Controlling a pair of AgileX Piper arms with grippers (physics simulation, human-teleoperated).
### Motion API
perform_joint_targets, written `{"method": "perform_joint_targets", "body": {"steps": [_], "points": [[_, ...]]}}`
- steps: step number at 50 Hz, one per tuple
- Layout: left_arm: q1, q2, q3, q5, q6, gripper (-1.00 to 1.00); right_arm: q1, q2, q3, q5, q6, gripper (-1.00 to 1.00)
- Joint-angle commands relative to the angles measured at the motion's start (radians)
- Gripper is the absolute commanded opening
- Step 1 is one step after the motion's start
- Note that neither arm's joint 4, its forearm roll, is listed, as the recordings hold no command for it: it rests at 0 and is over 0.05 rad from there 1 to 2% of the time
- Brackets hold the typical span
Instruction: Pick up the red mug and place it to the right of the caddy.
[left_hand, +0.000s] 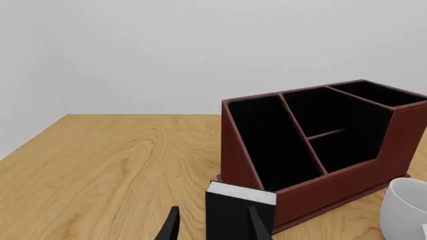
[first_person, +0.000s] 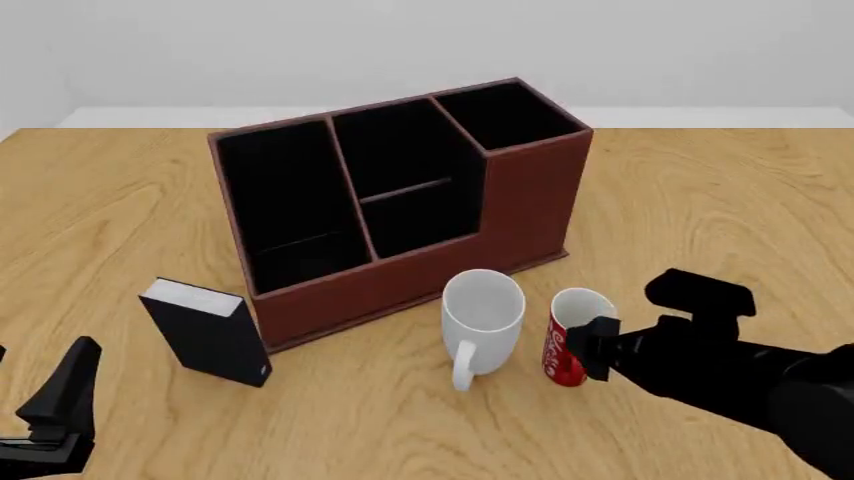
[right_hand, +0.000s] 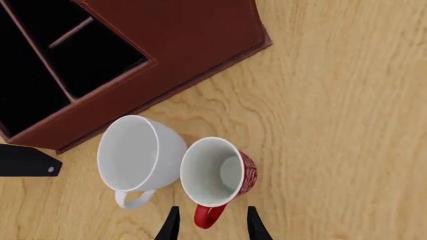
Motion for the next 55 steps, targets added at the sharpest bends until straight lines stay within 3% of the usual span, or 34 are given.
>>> {"method": "perform_joint_targets", "body": {"steps": [1, 22, 24, 33, 39, 40, 50, 55], "points": [[0.000, 0.000, 0.000, 0.000, 0.000, 1.00, 0.026, 0.049, 0.016, -0.047, 0.028, 1.00], [0.000, 0.000, 0.000, 0.000, 0.000, 1.00, 0.071, 0.154, 0.061, -0.153, 0.103, 1.00], [0.000, 0.000, 0.000, 0.000, 0.000, 1.00, 0.051, 0.155, 0.064, -0.156, 0.077, 1.00], [0.000, 0.000, 0.000, 0.000, 0.000, 1.00, 0.069, 0.200, 0.087, -0.211, 0.109, 1.00], [0.000, 0.000, 0.000, 0.000, 0.000, 1.00, 0.070, 0.205, 0.089, -0.219, 0.102, 1.00], [0.000, 0.000, 0.000, 0.000, 0.000, 1.00, 0.059, 0.198, 0.089, -0.212, 0.090, -1.00], [0.000, 0.000, 0.000, 0.000, 0.000, 1.00, 0.070, 0.166, 0.073, -0.176, 0.082, -1.00], [0.000, 0.000, 0.000, 0.000, 0.000, 1.00, 0.041, 0.133, 0.059, -0.136, 0.039, -1.00]]}}
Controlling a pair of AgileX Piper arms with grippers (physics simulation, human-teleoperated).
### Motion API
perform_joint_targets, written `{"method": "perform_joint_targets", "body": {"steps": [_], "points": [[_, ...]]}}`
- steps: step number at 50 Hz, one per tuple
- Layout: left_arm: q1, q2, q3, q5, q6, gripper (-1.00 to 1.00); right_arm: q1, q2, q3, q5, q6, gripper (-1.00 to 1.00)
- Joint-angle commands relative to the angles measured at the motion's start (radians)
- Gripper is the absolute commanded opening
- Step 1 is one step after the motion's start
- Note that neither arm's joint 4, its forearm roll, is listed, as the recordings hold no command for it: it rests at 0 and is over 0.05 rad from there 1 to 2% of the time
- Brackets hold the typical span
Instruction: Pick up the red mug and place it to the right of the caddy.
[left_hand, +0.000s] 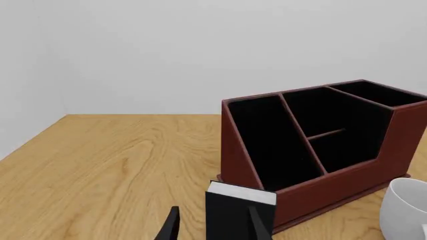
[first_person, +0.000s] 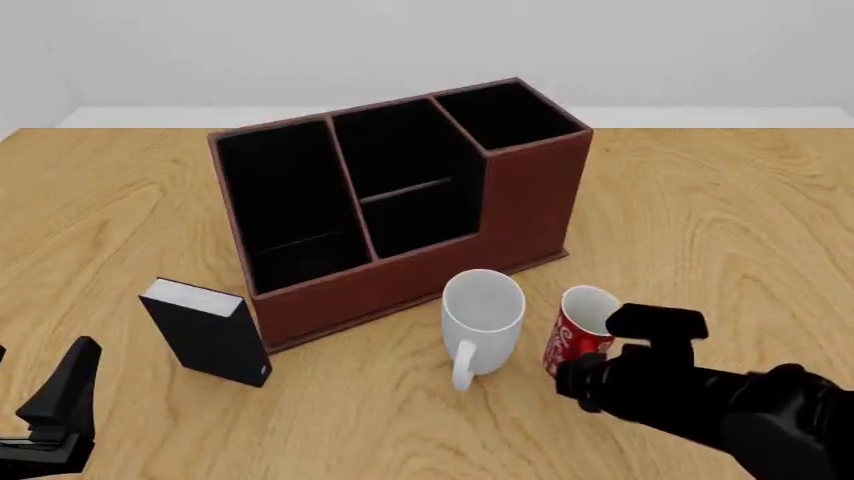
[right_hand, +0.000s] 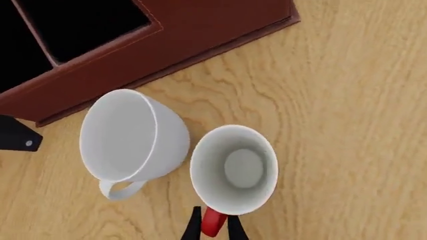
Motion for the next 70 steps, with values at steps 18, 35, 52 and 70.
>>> {"method": "perform_joint_targets", "body": {"steps": [18, 35, 52, 70], "points": [[0.000, 0.000, 0.000, 0.000, 0.000, 1.00, -0.211, -0.219, -0.072, 0.207, -0.244, -1.00], [0.000, 0.000, 0.000, 0.000, 0.000, 1.00, -0.342, -0.232, -0.240, 0.283, -0.409, -1.00], [0.000, 0.000, 0.000, 0.000, 0.000, 1.00, -0.467, -0.038, -0.438, 0.215, -0.583, -1.00], [0.000, 0.000, 0.000, 0.000, 0.000, 1.00, -0.493, 0.191, -0.609, 0.147, -0.664, -1.00]]}}
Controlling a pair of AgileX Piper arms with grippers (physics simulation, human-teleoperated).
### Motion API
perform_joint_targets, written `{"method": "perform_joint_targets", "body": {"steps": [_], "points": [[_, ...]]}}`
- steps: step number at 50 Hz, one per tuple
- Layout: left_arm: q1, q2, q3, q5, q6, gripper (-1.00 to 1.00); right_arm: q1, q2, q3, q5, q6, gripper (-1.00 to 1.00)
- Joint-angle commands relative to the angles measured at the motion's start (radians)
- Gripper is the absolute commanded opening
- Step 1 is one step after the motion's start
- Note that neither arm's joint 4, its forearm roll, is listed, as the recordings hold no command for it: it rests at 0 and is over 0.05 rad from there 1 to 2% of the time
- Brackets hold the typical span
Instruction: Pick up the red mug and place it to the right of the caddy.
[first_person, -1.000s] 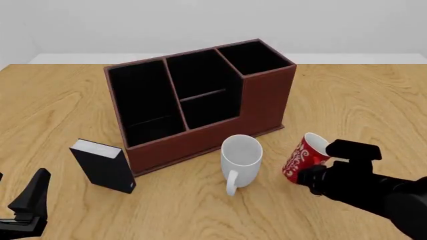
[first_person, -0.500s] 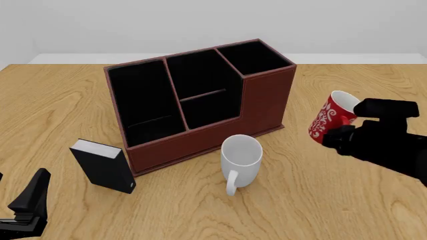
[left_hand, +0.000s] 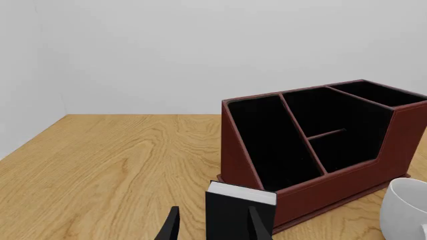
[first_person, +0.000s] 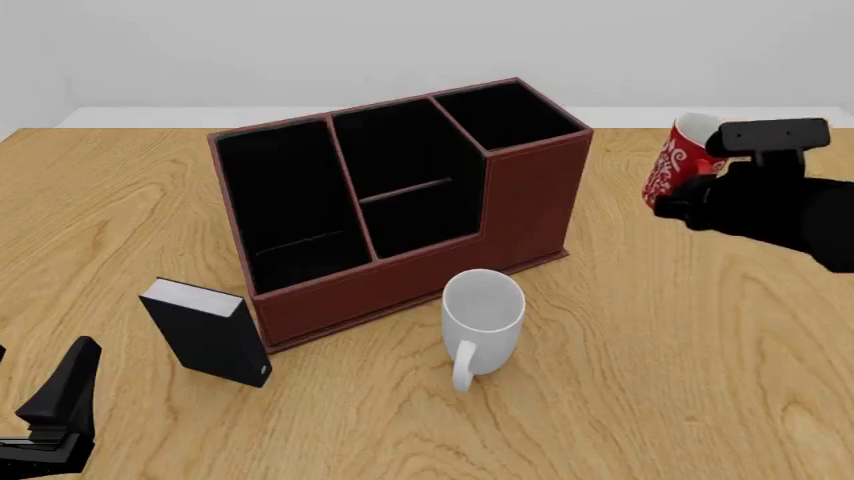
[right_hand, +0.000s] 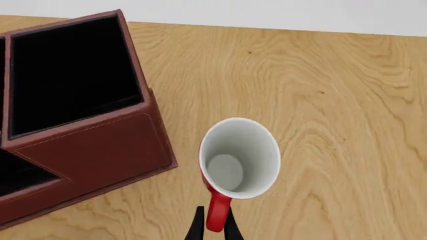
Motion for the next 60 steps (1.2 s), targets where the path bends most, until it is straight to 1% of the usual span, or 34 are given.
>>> {"method": "perform_joint_targets", "body": {"steps": [1, 3, 4, 6, 7, 11, 12, 24, 42, 44, 49, 56, 60], "points": [[0.000, 0.000, 0.000, 0.000, 0.000, 1.00, -0.018, 0.126, -0.118, -0.032, -0.044, -1.00], [0.000, 0.000, 0.000, 0.000, 0.000, 1.00, -0.015, 0.147, -0.137, -0.031, -0.048, -1.00], [0.000, 0.000, 0.000, 0.000, 0.000, 1.00, -0.012, 0.160, -0.149, -0.034, -0.061, -1.00], [0.000, 0.000, 0.000, 0.000, 0.000, 1.00, -0.010, 0.180, -0.170, -0.029, -0.055, -1.00], [0.000, 0.000, 0.000, 0.000, 0.000, 1.00, -0.007, 0.188, -0.177, -0.031, -0.067, -1.00], [0.000, 0.000, 0.000, 0.000, 0.000, 1.00, -0.006, 0.222, -0.214, -0.028, -0.078, -1.00], [0.000, 0.000, 0.000, 0.000, 0.000, 1.00, -0.006, 0.245, -0.236, -0.028, -0.090, -1.00], [0.000, 0.000, 0.000, 0.000, 0.000, 1.00, -0.016, 0.386, -0.352, -0.025, -0.105, -1.00], [0.000, 0.000, 0.000, 0.000, 0.000, 1.00, -0.018, 0.484, -0.411, -0.029, -0.130, -1.00], [0.000, 0.000, 0.000, 0.000, 0.000, 1.00, -0.020, 0.496, -0.419, -0.030, -0.140, -1.00], [0.000, 0.000, 0.000, 0.000, 0.000, 1.00, -0.024, 0.519, -0.440, -0.024, -0.140, -1.00], [0.000, 0.000, 0.000, 0.000, 0.000, 1.00, -0.017, 0.558, -0.454, -0.028, -0.156, -1.00], [0.000, 0.000, 0.000, 0.000, 0.000, 1.00, -0.010, 0.578, -0.469, -0.025, -0.174, -1.00]]}}
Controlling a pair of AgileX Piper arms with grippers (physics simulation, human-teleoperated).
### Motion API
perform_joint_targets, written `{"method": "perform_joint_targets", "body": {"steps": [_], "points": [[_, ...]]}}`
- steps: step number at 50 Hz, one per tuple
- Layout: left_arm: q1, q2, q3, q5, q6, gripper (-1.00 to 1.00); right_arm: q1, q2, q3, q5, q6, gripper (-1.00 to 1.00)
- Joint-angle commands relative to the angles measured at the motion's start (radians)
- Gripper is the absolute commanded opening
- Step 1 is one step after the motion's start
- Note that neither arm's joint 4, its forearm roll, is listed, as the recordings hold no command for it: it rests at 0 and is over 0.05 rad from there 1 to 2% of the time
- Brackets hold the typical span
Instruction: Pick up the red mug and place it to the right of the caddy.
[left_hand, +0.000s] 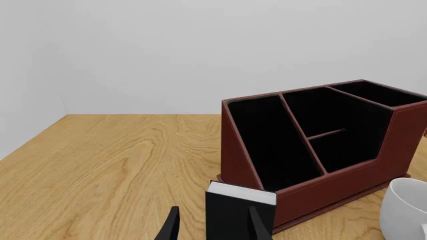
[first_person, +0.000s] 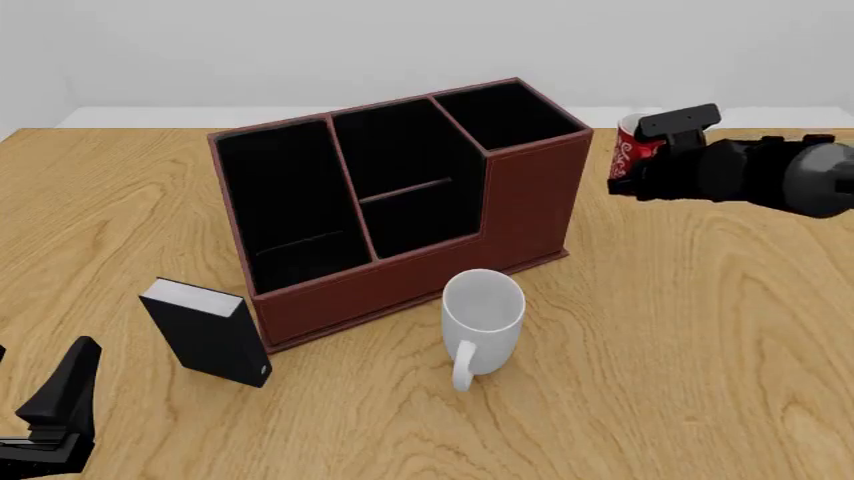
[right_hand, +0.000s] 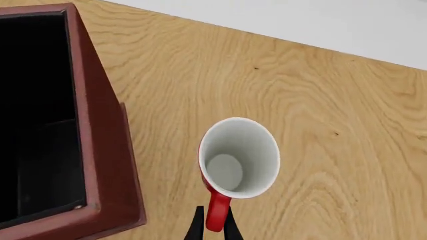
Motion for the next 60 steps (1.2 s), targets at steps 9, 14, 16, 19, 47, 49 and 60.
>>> {"method": "perform_joint_targets", "body": {"steps": [9, 14, 16, 19, 47, 49, 60], "points": [[0.000, 0.000, 0.000, 0.000, 0.000, 1.00, 0.018, 0.087, -0.076, 0.009, -0.031, -1.00], [0.000, 0.000, 0.000, 0.000, 0.000, 1.00, 0.024, 0.111, -0.085, 0.006, -0.039, -1.00], [0.000, 0.000, 0.000, 0.000, 0.000, 1.00, 0.026, 0.117, -0.090, 0.007, -0.038, -1.00], [0.000, 0.000, 0.000, 0.000, 0.000, 1.00, 0.027, 0.124, -0.093, 0.008, -0.035, -1.00], [0.000, 0.000, 0.000, 0.000, 0.000, 1.00, 0.043, 0.196, -0.102, -0.011, -0.016, -1.00], [0.000, 0.000, 0.000, 0.000, 0.000, 1.00, 0.045, 0.201, -0.101, -0.013, -0.017, -1.00], [0.000, 0.000, 0.000, 0.000, 0.000, 1.00, 0.048, 0.219, -0.106, -0.014, -0.017, -1.00]]}}
